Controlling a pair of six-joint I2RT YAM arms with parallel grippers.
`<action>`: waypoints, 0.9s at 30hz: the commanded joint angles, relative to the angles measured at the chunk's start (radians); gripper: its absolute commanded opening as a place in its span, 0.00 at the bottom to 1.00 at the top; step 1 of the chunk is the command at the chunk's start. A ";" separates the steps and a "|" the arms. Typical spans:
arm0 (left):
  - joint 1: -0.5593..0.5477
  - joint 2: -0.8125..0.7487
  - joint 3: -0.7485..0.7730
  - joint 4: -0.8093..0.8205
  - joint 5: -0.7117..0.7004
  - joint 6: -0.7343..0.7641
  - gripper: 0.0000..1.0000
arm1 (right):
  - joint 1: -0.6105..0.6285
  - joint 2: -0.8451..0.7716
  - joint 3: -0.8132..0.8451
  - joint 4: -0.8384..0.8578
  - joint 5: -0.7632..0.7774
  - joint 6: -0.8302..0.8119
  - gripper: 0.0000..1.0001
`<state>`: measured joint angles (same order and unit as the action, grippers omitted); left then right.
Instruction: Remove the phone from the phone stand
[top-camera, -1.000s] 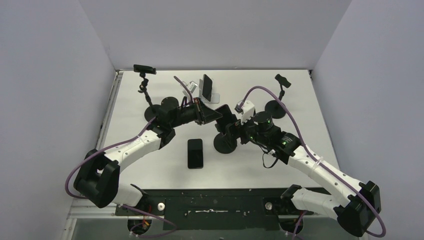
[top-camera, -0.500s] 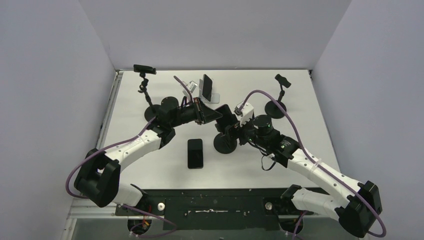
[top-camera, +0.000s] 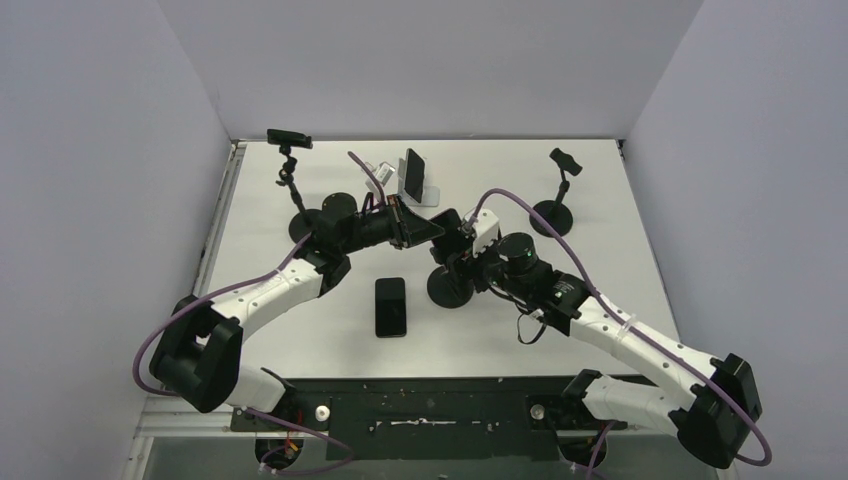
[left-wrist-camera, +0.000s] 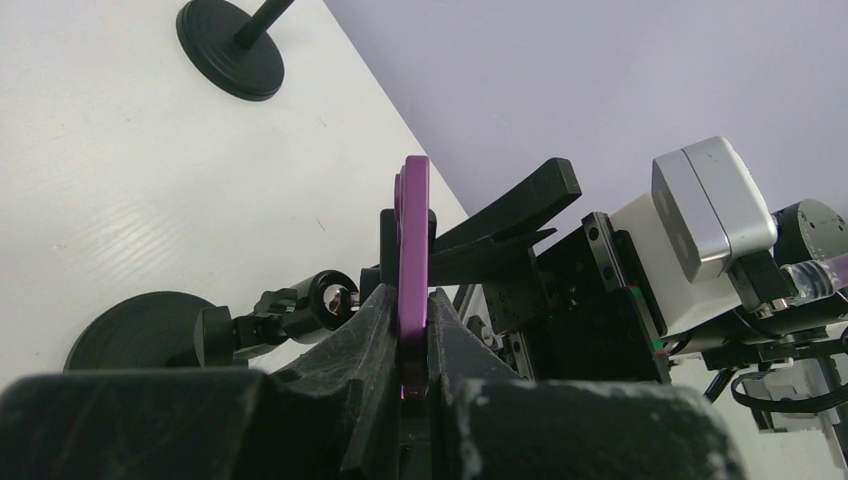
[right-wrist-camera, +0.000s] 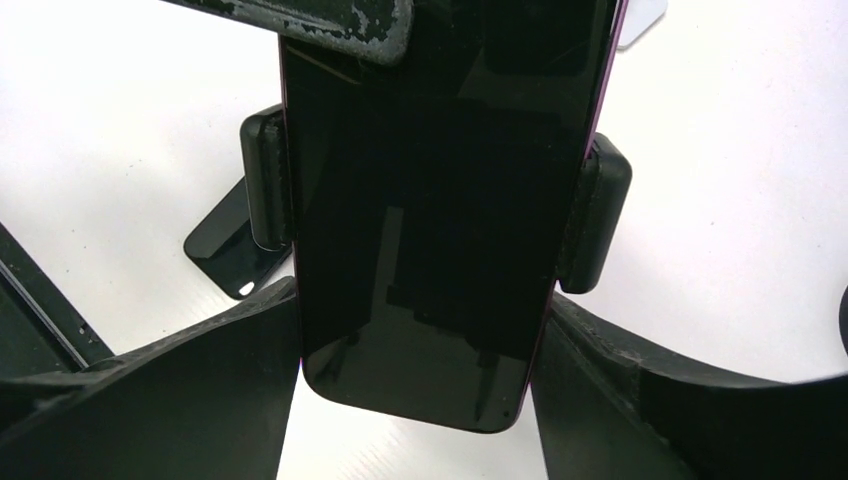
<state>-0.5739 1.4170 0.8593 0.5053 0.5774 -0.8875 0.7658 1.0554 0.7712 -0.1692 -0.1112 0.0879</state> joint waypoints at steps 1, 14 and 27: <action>0.009 0.013 0.023 -0.019 0.025 -0.027 0.00 | 0.021 0.032 0.043 0.006 0.037 -0.060 0.77; 0.010 0.008 0.013 -0.016 0.029 -0.021 0.00 | 0.025 0.027 0.036 0.042 0.047 -0.025 0.86; 0.009 0.001 0.002 -0.013 0.030 -0.010 0.00 | 0.001 0.010 0.036 0.058 0.011 0.026 0.79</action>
<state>-0.5732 1.4208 0.8593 0.5121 0.5858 -0.8967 0.7773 1.0824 0.7822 -0.1719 -0.0967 0.0982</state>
